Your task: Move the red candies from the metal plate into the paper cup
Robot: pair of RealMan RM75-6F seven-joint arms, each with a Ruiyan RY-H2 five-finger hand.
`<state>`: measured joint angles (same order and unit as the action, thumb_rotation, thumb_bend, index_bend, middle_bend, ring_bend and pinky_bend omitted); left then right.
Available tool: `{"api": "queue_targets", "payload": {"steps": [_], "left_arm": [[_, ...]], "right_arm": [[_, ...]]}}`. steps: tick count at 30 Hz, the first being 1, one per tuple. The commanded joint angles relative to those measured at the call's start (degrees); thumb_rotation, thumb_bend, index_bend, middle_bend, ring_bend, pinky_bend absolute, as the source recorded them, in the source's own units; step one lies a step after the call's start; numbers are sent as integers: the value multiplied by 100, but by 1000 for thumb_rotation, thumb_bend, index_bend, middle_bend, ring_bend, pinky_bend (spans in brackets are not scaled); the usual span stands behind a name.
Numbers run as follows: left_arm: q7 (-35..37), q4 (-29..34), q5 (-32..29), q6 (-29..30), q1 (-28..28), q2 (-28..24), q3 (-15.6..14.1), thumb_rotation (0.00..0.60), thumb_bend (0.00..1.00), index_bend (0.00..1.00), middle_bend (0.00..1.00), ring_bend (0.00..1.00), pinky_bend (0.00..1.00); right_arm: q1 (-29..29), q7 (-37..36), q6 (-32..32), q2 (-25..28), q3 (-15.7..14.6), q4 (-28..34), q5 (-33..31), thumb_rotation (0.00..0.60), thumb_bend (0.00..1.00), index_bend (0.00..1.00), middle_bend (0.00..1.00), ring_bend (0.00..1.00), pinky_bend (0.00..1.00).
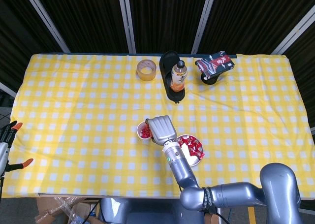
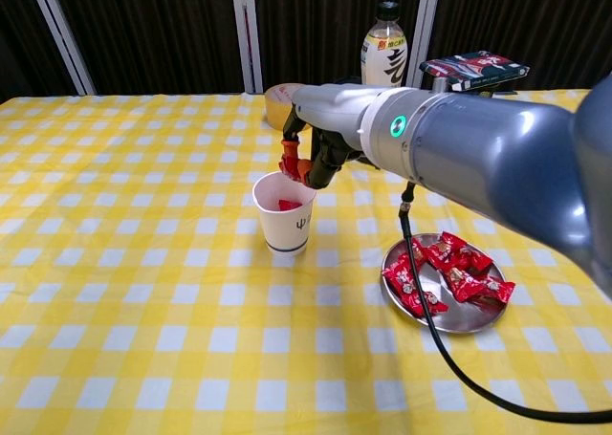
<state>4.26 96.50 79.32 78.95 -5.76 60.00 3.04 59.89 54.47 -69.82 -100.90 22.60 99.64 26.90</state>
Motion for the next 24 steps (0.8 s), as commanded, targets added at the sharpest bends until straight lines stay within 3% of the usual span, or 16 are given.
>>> {"api": "queue_targets", "payload": {"steps": [1, 6, 13, 24], "left_arm": [[26, 10, -28, -25, -7, -16, 8, 600, 47, 0, 0, 0, 0], [34, 37, -58, -62, -16, -37, 8, 600, 46, 0, 0, 0, 0], [21, 52, -65, -64, -18, -41, 8, 600, 47, 0, 0, 0, 0], [5, 50, -84, -52, -16, -34, 15, 600, 46, 0, 0, 0, 0]], "right_arm": [[125, -129, 124, -162, -14, -262, -48, 600, 659, 559, 886, 902, 897], [204, -263, 191, -290, -59, -514, -9, 600, 660, 545, 886, 902, 897], [222, -410, 141, -347, -135, -644, 145, 600, 591, 375, 886, 902, 897], [83, -428, -178, -129, -311, -188, 389, 600, 556, 344, 886, 902, 897]]}}
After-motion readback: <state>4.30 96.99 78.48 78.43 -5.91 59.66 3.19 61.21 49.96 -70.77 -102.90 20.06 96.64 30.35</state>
